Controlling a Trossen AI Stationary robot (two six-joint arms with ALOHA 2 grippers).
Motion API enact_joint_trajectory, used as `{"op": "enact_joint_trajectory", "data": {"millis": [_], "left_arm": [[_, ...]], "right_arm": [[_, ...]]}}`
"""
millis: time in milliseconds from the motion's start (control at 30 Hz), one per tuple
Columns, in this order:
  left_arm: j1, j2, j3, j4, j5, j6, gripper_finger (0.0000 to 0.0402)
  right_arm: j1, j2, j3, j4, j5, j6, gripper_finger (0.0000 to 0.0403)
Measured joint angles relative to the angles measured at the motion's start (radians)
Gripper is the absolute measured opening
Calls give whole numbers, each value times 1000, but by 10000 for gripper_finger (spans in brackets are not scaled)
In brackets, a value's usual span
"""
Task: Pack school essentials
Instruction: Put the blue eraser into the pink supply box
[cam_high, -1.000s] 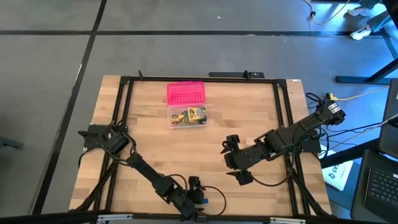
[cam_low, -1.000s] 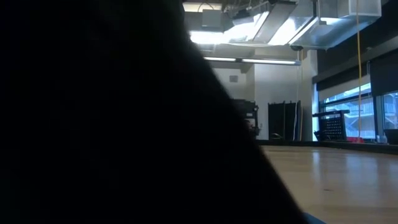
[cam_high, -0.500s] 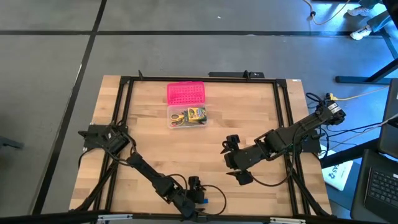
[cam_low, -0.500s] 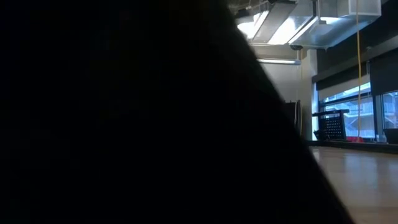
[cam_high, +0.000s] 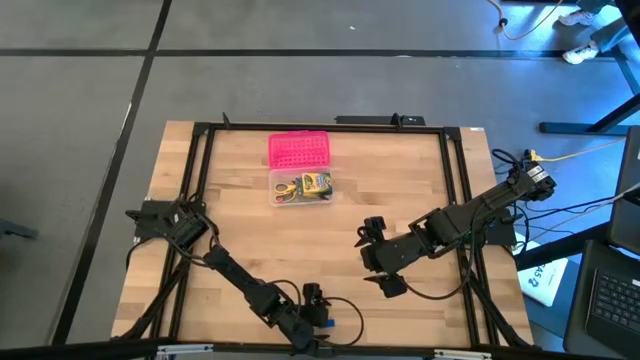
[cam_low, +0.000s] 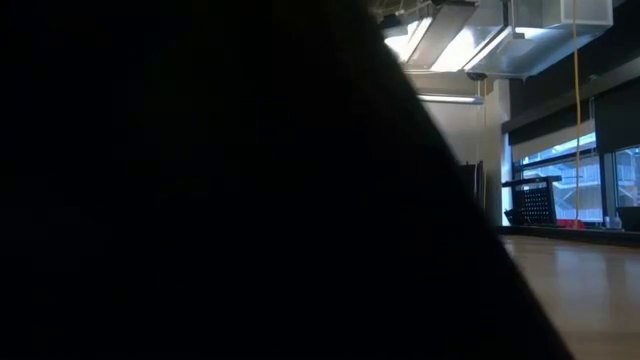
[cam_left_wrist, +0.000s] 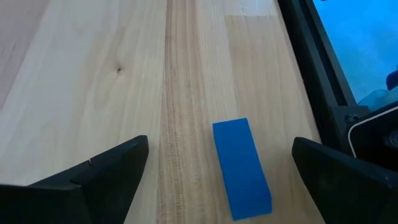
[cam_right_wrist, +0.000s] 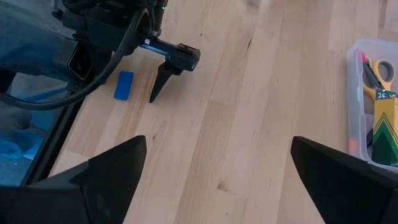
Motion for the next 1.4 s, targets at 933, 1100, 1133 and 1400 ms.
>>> {"op": "enact_joint_trajectory", "data": {"millis": [933, 1100, 1133, 1400], "left_arm": [[-1, 0, -1, -35, -62, 17, 256], [-1, 0, -1, -36, -67, 21, 230], [-1, 0, -1, -37, -67, 23, 225], [-6, 0, -1, -42, -73, 26, 188]], "right_arm": [[-2, 0, 0, 0, 0, 0, 399], [-2, 0, 0, 0, 0, 0, 399], [-2, 0, 0, 0, 0, 0, 399], [-2, 0, 0, 0, 0, 0, 399]]}}
